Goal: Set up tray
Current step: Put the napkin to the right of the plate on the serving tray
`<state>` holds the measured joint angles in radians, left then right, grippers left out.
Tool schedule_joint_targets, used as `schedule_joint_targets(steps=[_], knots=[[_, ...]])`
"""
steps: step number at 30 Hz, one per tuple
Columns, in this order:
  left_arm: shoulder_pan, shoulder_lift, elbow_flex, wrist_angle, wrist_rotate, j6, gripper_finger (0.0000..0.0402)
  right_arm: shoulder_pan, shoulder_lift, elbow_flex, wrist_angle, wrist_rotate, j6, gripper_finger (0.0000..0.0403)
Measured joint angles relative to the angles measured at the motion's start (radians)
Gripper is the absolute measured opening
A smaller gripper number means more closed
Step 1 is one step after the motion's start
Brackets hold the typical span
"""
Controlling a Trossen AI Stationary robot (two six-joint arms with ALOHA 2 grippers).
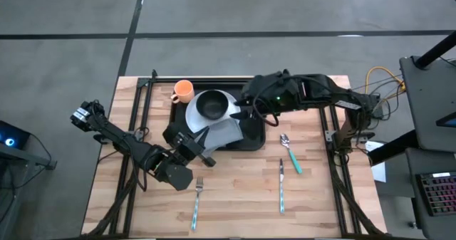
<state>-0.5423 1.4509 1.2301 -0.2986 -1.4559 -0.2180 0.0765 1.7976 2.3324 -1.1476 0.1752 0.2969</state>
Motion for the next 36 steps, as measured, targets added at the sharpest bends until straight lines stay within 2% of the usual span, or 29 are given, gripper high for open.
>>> schedule_joint_targets(steps=[6,13,18,22,28,30,34,36], knots=[[-0.017,0.0,0.0,-0.02,0.022,0.0,0.0,0.02,0.033,-0.093,-0.115,0.007,-0.104,0.0184],[-0.079,-0.015,0.0,-0.052,0.091,-0.004,0.001,0.033,0.049,-0.376,-0.082,0.01,-0.249,0.0199],[-0.138,-0.047,0.0,-0.083,0.178,-0.03,0.0059,0.027,0.042,-0.609,0.042,0.013,-0.361,0.02],[-0.175,-0.051,0.0,-0.088,0.196,-0.045,0.01,0.005,0.026,-0.76,0.179,0.047,-0.528,0.0198],[-0.217,-0.051,-0.001,-0.117,0.232,-0.068,0.0117,-0.021,0.022,-0.912,0.389,0.123,-0.856,0.0198],[-0.228,-0.051,-0.001,-0.122,0.232,-0.093,0.0117,-0.026,0.022,-0.95,0.415,0.185,-0.973,0.0198],[-0.252,-0.055,-0.002,-0.157,0.244,-0.134,0.0117,-0.025,0.022,-1.028,0.427,0.459,-1.192,0.0198],[-0.263,-0.06,-0.002,-0.174,0.252,-0.136,0.0117,-0.028,0.022,-1.063,0.428,0.515,-1.248,0.0196]])
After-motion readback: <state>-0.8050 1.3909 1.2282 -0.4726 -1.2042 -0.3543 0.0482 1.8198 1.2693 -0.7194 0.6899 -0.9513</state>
